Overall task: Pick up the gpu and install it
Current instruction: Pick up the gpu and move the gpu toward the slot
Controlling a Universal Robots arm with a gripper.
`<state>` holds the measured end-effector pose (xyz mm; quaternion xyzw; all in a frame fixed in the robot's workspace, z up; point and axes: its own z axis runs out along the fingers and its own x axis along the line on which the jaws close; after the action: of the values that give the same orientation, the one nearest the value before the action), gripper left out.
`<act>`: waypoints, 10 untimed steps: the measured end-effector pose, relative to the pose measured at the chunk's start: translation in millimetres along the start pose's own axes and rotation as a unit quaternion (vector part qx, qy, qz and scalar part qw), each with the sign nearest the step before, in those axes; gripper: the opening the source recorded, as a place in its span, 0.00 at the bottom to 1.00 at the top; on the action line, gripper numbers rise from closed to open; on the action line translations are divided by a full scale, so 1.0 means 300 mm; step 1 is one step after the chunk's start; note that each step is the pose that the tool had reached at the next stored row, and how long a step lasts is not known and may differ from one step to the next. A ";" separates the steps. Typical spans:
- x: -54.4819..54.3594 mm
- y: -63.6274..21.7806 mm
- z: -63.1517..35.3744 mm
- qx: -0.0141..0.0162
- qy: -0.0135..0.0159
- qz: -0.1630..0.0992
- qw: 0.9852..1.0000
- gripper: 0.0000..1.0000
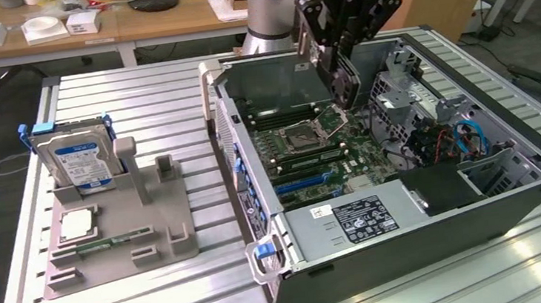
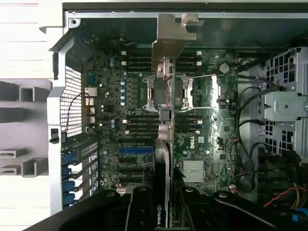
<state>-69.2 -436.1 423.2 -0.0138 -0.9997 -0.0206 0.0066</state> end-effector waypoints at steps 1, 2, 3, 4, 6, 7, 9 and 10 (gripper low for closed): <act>-0.007 0.000 0.000 0.000 0.000 0.000 1.000 0.26; -0.014 0.000 0.000 0.000 0.000 0.000 1.000 0.26; -0.020 0.001 0.000 0.000 0.000 0.000 1.000 0.26; -0.028 0.001 0.000 0.000 0.000 0.000 1.000 0.26; -0.042 0.001 -0.001 0.000 0.000 0.000 1.000 0.26; -0.050 0.001 -0.001 0.000 0.000 0.000 1.000 0.26; -0.065 0.002 -0.001 0.000 0.000 0.000 1.000 0.26; -0.072 0.002 -0.001 0.000 0.000 0.000 1.000 0.26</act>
<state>-47.6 -436.1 423.1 -0.0139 -0.9997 -0.0206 0.0066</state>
